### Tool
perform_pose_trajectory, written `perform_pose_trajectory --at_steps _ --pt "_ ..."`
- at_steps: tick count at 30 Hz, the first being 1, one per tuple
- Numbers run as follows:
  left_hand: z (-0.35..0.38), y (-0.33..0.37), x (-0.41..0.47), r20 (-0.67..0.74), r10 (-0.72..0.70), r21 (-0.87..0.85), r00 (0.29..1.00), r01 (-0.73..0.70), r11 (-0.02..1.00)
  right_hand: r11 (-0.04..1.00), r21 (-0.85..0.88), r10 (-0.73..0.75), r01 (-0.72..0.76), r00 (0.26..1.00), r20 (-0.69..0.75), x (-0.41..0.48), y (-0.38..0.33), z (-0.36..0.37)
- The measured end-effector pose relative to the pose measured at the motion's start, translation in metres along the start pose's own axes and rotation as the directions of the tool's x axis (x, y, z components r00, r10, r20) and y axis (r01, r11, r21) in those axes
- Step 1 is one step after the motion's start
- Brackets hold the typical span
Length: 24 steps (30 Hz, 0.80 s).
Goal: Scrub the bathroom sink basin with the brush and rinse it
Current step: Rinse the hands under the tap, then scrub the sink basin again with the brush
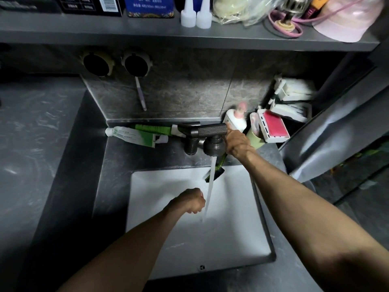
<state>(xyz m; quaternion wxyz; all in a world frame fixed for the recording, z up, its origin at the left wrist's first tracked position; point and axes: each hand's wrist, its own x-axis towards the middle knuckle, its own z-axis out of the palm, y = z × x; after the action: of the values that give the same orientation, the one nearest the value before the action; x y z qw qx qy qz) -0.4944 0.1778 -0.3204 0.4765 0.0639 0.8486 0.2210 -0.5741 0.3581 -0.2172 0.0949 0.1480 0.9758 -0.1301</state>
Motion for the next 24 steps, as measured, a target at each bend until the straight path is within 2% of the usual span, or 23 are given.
perform_pose_trajectory --at_steps 3,8,13,19,24 --pt "0.003 -0.003 0.001 0.003 -0.001 -0.010 1.000 0.001 1.000 1.000 0.005 -0.025 0.025 1.000 -0.010 -0.002 0.003 0.000" --pt "0.004 -0.012 0.002 0.000 0.005 -0.036 1.000 -0.005 0.999 1.000 0.005 0.019 -0.019 0.999 0.048 0.005 0.000 0.000" --pt "0.002 -0.018 0.002 0.020 0.015 -0.058 1.000 -0.014 0.998 0.993 0.072 0.089 -0.088 0.996 -0.010 0.004 -0.001 0.002" --pt "0.001 -0.014 -0.001 0.032 0.036 -0.106 0.999 -0.032 0.994 0.988 0.121 0.085 -0.099 0.990 0.113 -0.004 -0.004 -0.005" --pt "0.004 -0.007 -0.004 0.068 0.041 -0.092 0.997 -0.035 0.995 0.977 0.174 0.097 -0.120 0.986 0.139 -0.002 -0.001 -0.001"
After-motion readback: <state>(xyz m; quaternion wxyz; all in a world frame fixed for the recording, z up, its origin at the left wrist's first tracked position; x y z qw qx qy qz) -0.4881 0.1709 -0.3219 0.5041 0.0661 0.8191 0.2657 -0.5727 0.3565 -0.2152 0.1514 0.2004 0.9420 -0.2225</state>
